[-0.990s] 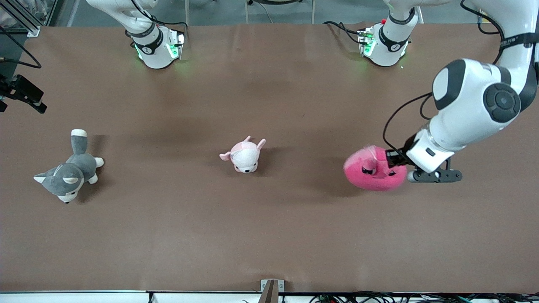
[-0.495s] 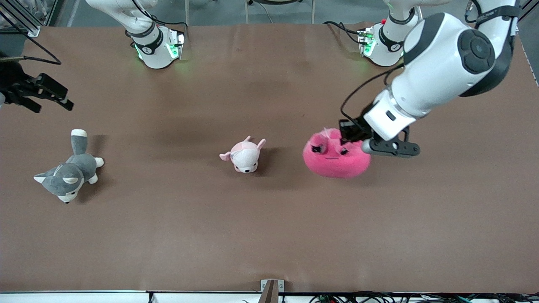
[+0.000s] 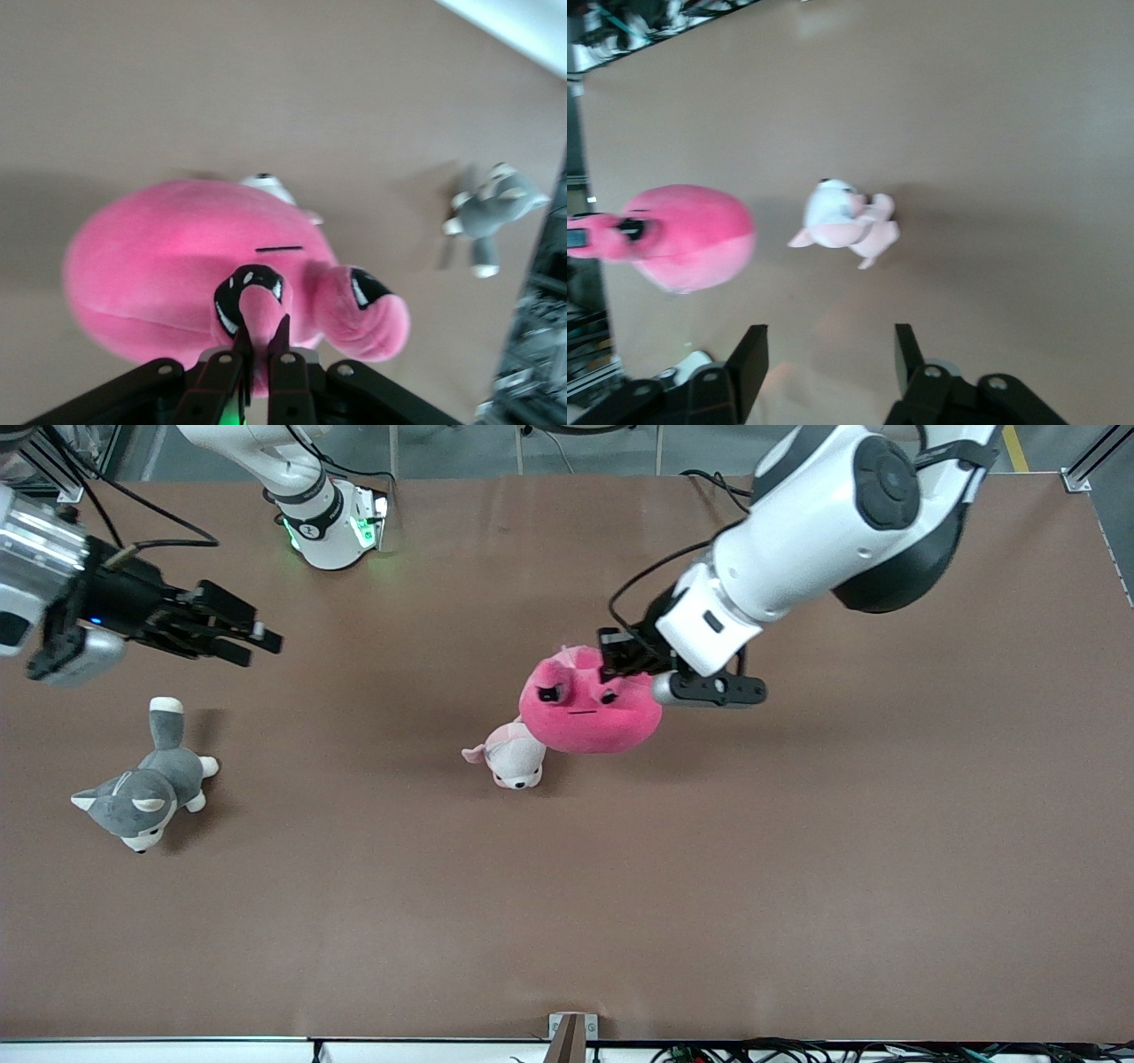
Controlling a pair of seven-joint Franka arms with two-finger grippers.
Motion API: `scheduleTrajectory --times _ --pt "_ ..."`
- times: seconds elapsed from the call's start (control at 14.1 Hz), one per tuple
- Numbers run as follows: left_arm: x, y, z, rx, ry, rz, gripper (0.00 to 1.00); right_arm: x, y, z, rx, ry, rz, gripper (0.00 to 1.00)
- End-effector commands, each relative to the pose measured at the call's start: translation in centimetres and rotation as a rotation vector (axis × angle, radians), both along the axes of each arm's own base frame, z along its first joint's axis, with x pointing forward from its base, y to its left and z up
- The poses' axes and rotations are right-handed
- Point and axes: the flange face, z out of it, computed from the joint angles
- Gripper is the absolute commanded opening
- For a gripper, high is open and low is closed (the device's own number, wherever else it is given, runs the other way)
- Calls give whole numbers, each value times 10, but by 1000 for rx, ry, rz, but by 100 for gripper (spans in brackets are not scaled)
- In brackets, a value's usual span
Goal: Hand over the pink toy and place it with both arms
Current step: 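Carry the pink plush toward the right gripper while the right gripper reaches it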
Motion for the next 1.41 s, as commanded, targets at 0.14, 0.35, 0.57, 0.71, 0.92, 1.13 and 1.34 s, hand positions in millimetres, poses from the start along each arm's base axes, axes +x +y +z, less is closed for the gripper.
scheduleTrajectory --times 0.14,0.35,0.57,0.71,0.92,1.13,1.34 --pt "-18 -86 -6 -163 69 146 0 16 70 1 31 4 37 58" --pt "-28 -110 -4 -200 107 171 0 19 98 -7 24 -2 2 58" --pt "-41 -134 -4 -266 138 253 0 21 104 -19 -4 12 15 58" --pt "-44 -141 -8 -284 156 280 0 18 114 -25 -85 -13 48 59" --pt "-49 -146 -11 -281 163 276 0 13 128 -30 -145 -36 83 58" --pt "-52 -149 -11 -281 176 283 0 12 129 -35 -167 -31 93 59" --pt "-52 -149 -12 -279 184 291 1 11 130 -36 -173 -27 101 59"
